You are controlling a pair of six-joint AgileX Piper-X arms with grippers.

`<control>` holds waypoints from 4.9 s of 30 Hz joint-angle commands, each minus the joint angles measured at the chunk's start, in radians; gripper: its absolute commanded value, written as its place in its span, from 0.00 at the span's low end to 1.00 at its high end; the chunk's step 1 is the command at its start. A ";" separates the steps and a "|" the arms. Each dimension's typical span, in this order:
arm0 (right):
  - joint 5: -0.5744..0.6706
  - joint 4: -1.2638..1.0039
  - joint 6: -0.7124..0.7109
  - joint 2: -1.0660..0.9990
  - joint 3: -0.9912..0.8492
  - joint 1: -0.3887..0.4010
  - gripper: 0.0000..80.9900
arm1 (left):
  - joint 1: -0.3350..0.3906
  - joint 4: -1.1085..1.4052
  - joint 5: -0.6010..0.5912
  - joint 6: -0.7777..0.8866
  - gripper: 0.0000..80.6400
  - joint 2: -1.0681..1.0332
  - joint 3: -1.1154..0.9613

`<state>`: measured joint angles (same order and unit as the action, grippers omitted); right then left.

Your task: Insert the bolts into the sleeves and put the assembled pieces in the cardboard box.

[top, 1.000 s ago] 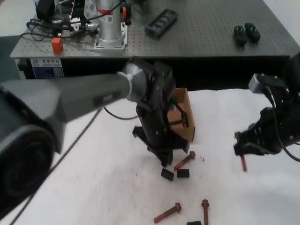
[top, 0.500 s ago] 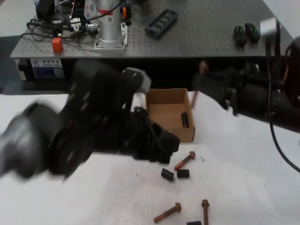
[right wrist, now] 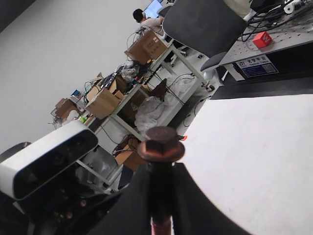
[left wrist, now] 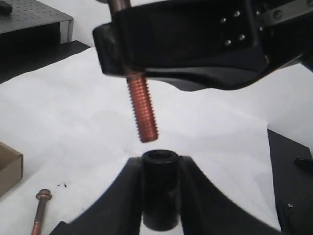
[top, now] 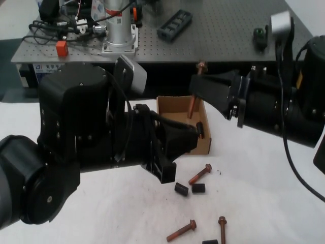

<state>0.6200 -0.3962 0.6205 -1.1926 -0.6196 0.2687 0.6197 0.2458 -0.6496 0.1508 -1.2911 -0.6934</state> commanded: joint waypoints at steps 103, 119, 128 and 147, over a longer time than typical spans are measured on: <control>-0.565 1.040 -0.401 -0.470 -0.165 0.083 0.31 | -0.134 -1.092 0.490 0.049 0.38 -0.585 -1.053; -0.606 1.154 -0.597 -0.252 -0.142 -0.089 0.01 | 0.008 -0.982 0.396 -0.262 0.38 -0.496 -0.705; -0.594 1.244 -0.665 0.057 -0.031 -0.254 0.01 | 0.174 -1.080 0.317 -0.471 0.38 -0.564 -0.728; -0.534 1.324 -0.667 0.226 0.048 -0.339 0.01 | 0.335 -1.054 0.470 -0.820 0.38 -0.716 -0.728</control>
<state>0.0702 0.9221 -0.0414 -0.9769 -0.5723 -0.0641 0.9514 -0.8124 -0.2101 -0.6102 -1.9922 -1.4116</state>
